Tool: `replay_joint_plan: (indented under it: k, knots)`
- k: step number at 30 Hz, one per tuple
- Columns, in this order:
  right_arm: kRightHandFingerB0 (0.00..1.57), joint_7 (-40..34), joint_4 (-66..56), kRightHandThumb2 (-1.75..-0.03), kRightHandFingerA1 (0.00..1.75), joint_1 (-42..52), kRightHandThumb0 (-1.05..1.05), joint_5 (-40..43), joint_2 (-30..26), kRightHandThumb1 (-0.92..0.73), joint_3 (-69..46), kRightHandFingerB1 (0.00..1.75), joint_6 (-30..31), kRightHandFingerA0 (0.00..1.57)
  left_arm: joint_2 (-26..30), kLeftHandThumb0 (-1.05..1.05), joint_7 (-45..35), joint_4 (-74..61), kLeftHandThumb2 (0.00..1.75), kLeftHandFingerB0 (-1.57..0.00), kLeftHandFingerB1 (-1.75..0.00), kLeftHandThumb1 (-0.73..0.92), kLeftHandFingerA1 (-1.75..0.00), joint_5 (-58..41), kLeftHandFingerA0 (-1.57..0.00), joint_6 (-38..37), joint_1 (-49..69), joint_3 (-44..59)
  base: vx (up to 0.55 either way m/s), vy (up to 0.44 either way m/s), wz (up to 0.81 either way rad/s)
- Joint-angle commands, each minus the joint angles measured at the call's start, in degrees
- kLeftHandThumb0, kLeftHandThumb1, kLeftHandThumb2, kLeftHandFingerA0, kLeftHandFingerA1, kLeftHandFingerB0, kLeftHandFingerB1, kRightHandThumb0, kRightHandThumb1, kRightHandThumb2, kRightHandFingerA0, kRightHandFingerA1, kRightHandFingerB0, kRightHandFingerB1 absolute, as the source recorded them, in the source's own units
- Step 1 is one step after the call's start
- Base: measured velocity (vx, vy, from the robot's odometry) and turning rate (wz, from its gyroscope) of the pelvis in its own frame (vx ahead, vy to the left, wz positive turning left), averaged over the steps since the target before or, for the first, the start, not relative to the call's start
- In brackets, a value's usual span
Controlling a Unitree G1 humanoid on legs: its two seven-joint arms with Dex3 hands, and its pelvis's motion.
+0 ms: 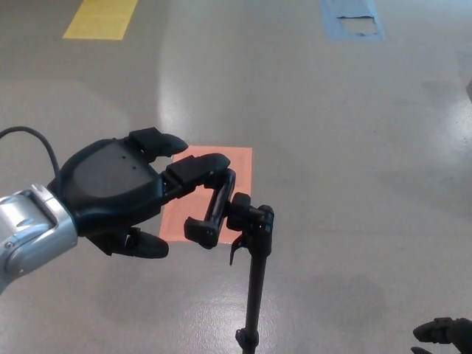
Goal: The robot uses its left hand to grab the top of a phone stand kept on the floor and tilt it upwards to adjust its angle
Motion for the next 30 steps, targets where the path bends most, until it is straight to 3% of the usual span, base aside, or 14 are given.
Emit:
replay_joint_plan:
  k: [1,4,5,6,8,9,12,14,15,17,18,19,20,30]
  knots:
    - [0.23,0.46,0.27,-0.65,0.36,-0.30,-0.60,0.08,-0.87,-0.82,-0.09,0.31,0.84,0.25,0.53,-0.81,-0.11,0.36,0.62,0.00,-0.20,0.76,-0.26,1.18,-0.13,0.94,1.65,-0.41,0.00,0.000,0.00]
    - [0.24,0.35,0.28,-0.65,0.36,-0.36,-0.59,0.08,-0.81,-0.82,-0.10,0.31,0.79,0.26,0.26,-0.84,1.04,1.16,0.72,-0.02,-0.16,0.66,-0.27,1.29,-0.12,0.39,2.16,-0.68,0.00,0.000,0.00]
    - [0.24,0.45,0.22,-0.65,0.36,-0.44,-0.59,0.09,-0.85,-0.82,-0.09,0.31,0.82,0.26,0.25,-0.81,1.63,1.54,0.64,0.00,-0.18,0.79,-0.26,1.87,-0.12,0.05,2.14,-1.05,0.00,0.000,0.00]
    - [0.24,0.53,0.20,-0.65,0.36,-0.53,-0.59,0.08,-0.87,-0.83,-0.09,0.31,0.79,0.26,0.23,-0.81,1.97,1.71,0.99,0.00,-0.18,0.63,-0.30,2.32,-0.07,-0.07,2.20,-1.33,0.00,0.000,0.00]
    - [0.24,0.56,0.22,-0.65,0.36,-0.60,-0.59,0.08,-0.86,-0.83,-0.08,0.31,0.74,0.26,0.21,-0.81,2.16,1.77,0.99,0.00,-0.18,0.63,-0.30,2.59,-0.07,-0.05,2.29,-1.53,0.00,0.000,0.00]
    - [0.24,0.64,0.22,-0.65,0.36,-0.66,-0.59,0.13,-0.88,-0.82,-0.13,0.31,0.72,0.26,0.15,-0.81,2.26,1.88,0.65,0.00,-0.18,0.79,-0.26,2.61,-0.12,-0.10,2.40,-1.73,0.00,0.000,0.00]
    - [0.23,0.39,0.29,-0.65,0.36,-0.87,-0.59,-0.20,-0.86,-0.82,0.16,0.31,1.04,0.26,0.02,-0.80,1.56,1.96,0.64,0.00,-0.17,0.79,-0.26,2.10,-0.11,-0.07,2.46,-2.13,0.00,0.000,0.00]
    - [0.23,0.40,0.20,-0.65,0.36,-0.96,-0.60,-0.18,-0.87,-0.82,0.15,0.31,1.10,0.26,-0.12,-0.81,1.56,2.18,0.65,0.00,-0.17,0.79,-0.26,2.06,-0.12,-0.08,2.47,-2.31,0.00,0.000,0.00]
    - [0.23,0.45,0.09,-0.65,0.36,-1.25,-0.59,-0.21,-0.96,-0.82,0.20,0.31,1.16,0.26,-0.38,-0.85,1.94,2.82,1.01,0.00,-0.16,0.64,-0.34,1.99,-0.20,-0.31,2.36,-2.65,0.00,0.000,0.00]
    - [0.24,0.48,0.12,-0.65,0.36,-1.32,-0.59,-0.29,-1.00,-0.82,0.28,0.31,1.05,0.26,-0.51,-0.86,2.53,3.14,0.75,-0.01,-0.15,0.67,-0.27,2.01,-0.12,-0.53,2.53,-2.81,0.00,0.000,0.00]
    - [0.24,0.49,0.12,-0.65,0.36,-1.32,-0.59,-0.29,-1.00,-0.82,0.29,0.31,1.02,0.26,-0.53,-0.86,2.68,3.21,0.75,-0.01,-0.15,0.67,-0.27,2.03,-0.12,-0.57,2.58,-2.84,0.00,0.000,0.00]
    - [0.24,0.73,0.12,-0.65,0.36,-1.40,-0.59,-0.19,-1.06,-0.82,0.21,0.31,0.89,0.26,-0.48,-0.83,2.72,2.99,0.66,0.00,-0.19,0.80,-0.26,2.22,-0.11,-0.38,2.80,-2.90,0.00,0.000,0.00]
    - [0.24,0.80,0.19,-0.65,0.35,-1.53,-0.58,-0.06,-1.02,-0.82,0.08,0.31,1.05,0.25,-0.38,-0.87,2.83,2.80,1.02,0.00,-0.16,0.65,-0.32,2.41,-0.19,-0.29,2.95,-2.94,0.00,0.000,0.00]
    - [0.24,0.93,0.47,-0.65,0.36,-1.75,-0.58,-0.32,-1.01,-0.82,0.33,0.31,1.24,0.26,-0.16,-0.85,3.15,2.55,1.01,0.00,-0.16,0.64,-0.31,3.37,-0.16,0.45,3.87,-3.57,0.00,0.000,0.00]
